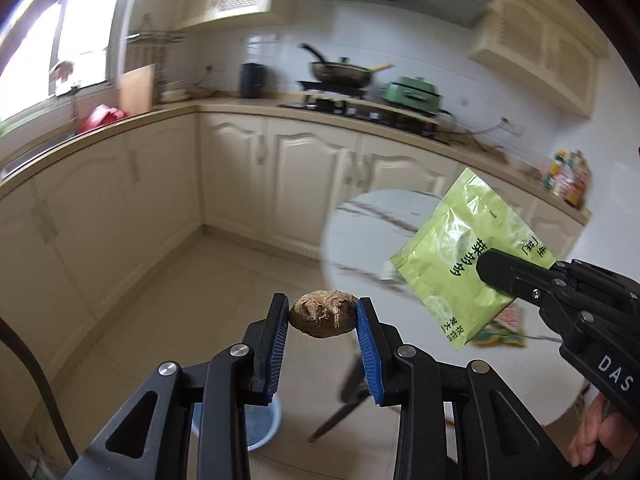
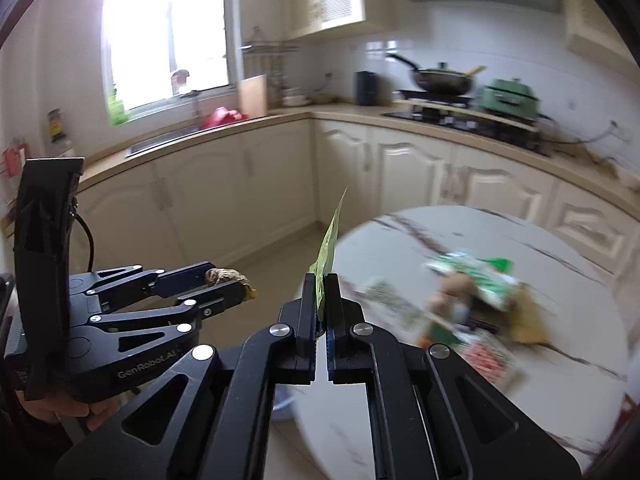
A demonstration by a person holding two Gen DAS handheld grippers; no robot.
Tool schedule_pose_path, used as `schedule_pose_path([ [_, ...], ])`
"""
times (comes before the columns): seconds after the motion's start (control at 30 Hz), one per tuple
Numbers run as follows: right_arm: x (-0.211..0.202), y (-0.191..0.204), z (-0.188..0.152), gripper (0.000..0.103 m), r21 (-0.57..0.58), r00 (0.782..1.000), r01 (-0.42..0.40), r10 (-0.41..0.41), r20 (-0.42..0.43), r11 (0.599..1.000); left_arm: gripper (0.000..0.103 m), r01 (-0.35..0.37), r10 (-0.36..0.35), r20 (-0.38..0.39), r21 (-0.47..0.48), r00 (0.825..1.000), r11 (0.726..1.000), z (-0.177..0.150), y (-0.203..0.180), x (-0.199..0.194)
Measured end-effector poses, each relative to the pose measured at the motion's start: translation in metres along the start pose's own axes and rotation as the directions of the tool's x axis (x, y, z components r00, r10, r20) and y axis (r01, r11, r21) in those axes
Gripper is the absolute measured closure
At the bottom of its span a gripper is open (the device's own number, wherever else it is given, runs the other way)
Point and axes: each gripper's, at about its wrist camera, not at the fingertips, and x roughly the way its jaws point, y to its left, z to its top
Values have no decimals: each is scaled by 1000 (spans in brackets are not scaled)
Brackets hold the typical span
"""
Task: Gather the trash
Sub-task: 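Carry the nut and packet over the bucket and open both tools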
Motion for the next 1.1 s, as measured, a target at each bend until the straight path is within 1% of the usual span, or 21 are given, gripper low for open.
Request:
schedule_pose_path([
  [0.03, 15, 18, 3, 99, -20, 1000, -25, 25, -11, 999, 73, -16, 16, -4, -14, 1000, 1000, -2, 12, -3],
  [0.1, 45, 49, 5, 99, -50, 996, -81, 79, -41, 995, 73, -72, 70, -37, -68, 997, 995, -12, 56, -1],
  [0.13, 66, 68, 4, 99, -66, 992, -113, 108, -69, 991, 73, -86, 82, -48, -84, 995, 993, -15, 68, 0],
  [0.2, 99, 93, -2, 99, -89, 984, -150, 140, -113, 985, 73, -131, 116, -108, -138, 987, 982, -31, 106, 12],
  [0.23, 124, 108, -8, 99, -101, 976, -171, 154, -153, 980, 73, -139, 121, -124, -151, 985, 979, -35, 116, 17],
  [0.3, 159, 127, -19, 99, -110, 964, -192, 166, -208, 975, 73, -178, 141, -200, -185, 970, 966, -54, 143, 39],
  [0.33, 180, 134, -28, 99, -113, 955, -198, 165, -247, 974, 73, -182, 139, -216, -191, 966, 965, -59, 149, 47],
  [0.43, 237, 144, -56, 98, -112, 929, -199, 151, -337, 974, 73, -185, 110, -307, -228, 945, 956, -81, 173, 84],
  [0.53, 287, 143, -81, 98, -77, 900, -197, 149, -411, 977, 73, -190, 91, -379, -234, 921, 953, -100, 186, 121],
  [0.57, 302, 142, -88, 98, -64, 888, -195, 148, -436, 979, 73, -194, 83, -411, -236, 908, 952, -108, 189, 136],
  [0.6, 317, 139, -95, 97, -52, 880, -193, 149, -452, 980, 73, -191, 74, -423, -240, 903, 952, -110, 193, 144],
  [0.67, 337, 135, -104, 96, -43, 869, -186, 144, -473, 982, 73, -205, 72, -462, -244, 884, 948, -118, 199, 163],
  [0.73, 354, 129, -112, 94, -28, 859, -175, 139, -493, 984, 73, -209, 75, -475, -236, 877, 949, -121, 204, 176],
  [0.77, 361, 126, -116, 91, -24, 855, -168, 133, -502, 986, 73, -207, 65, -487, -244, 871, 947, -123, 208, 184],
  [0.8, 365, 123, -118, 89, -22, 855, -159, 127, -503, 987, 73, -206, 57, -498, -250, 865, 946, -123, 206, 190],
  [0.87, 372, 118, -122, 80, -8, 852, -142, 118, -510, 990, 72, -207, 57, -510, -243, 858, 948, -124, 209, 200],
  [0.97, 369, 103, -118, 69, -3, 859, -111, 95, -503, 994, 70, -213, 50, -531, -250, 846, 945, -118, 220, 221],
  [1.0, 367, 99, -117, 68, -8, 864, -100, 83, -497, 995, 68, -216, 49, -538, -251, 841, 944, -117, 221, 225],
  [1.03, 368, 94, -114, 67, -12, 865, -94, 76, -496, 996, 62, -221, 55, -539, -248, 841, 943, -112, 210, 230],
  [1.07, 366, 91, -112, 67, -13, 868, -90, 72, -492, 996, 58, -231, 71, -535, -237, 842, 944, -109, 210, 230],
  [1.1, 364, 90, -110, 67, -13, 871, -89, 71, -486, 996, 50, -244, 89, -532, -227, 842, 943, -105, 207, 230],
])
